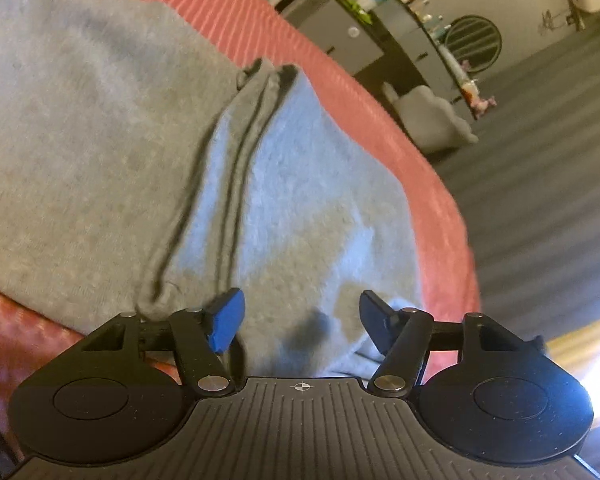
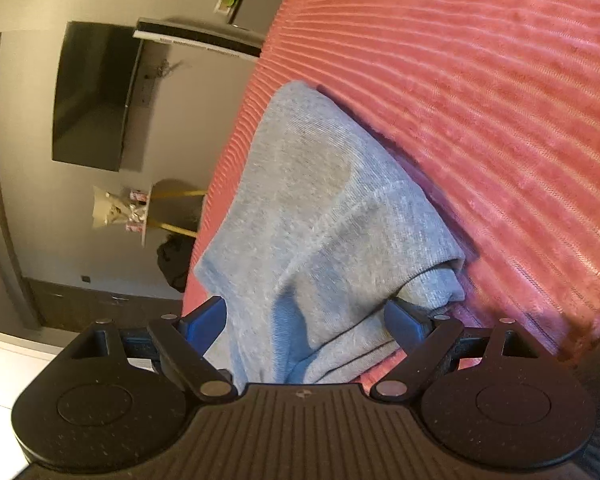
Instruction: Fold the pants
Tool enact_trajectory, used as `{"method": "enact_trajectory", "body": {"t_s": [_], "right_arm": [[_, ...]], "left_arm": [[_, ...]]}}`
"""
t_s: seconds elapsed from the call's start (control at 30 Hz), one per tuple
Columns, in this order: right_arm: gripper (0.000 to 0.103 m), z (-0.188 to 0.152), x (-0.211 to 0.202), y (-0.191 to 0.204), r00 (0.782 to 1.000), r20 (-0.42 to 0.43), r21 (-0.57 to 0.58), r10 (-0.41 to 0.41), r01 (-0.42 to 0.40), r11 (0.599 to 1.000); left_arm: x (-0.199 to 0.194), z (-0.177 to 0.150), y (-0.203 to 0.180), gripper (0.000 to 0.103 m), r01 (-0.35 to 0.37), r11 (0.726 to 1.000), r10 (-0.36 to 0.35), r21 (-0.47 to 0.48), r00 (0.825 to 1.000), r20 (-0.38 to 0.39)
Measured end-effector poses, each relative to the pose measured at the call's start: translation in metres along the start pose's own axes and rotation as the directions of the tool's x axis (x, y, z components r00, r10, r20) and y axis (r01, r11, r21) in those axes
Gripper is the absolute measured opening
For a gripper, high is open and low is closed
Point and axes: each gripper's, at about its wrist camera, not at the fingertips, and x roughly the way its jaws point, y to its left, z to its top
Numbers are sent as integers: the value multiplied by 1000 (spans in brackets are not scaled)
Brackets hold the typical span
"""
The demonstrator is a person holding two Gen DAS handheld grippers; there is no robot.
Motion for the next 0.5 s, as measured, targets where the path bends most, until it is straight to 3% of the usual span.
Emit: {"method": "enact_trajectory", "body": {"t_s": [0.03,0.13,0.2,0.4,0.43,0.5], "right_arm": [[87,0,-1,-1,1000,2,7,8,-8,1000],[87,-2,-3,-2,1000,12,11,12,-12,1000],[87,-3,-4,-2,1000,13,5,11,-11,1000],[87,-4,-1,0,1000,14,-25,-11,12,1000],[87,-4,0,0,1000,13,-24,-13,13,1000],[87,-5,4,1,1000,11,-18,-19,19,1000]], "left_arm": [[-1,1,2,60,4,1000,-5,-21,1000,-20],[-11,-3,0,62,-35,999,35,5,999,17],[-9,-6,0,63,-68,998,68,11,998,-19],[3,-5,5,63,-3,1000,2,-18,999,-46],[10,-5,8,60,-2,999,0,-41,998,-59],[18,-5,13,36,19,997,-24,-71,998,-65]]}}
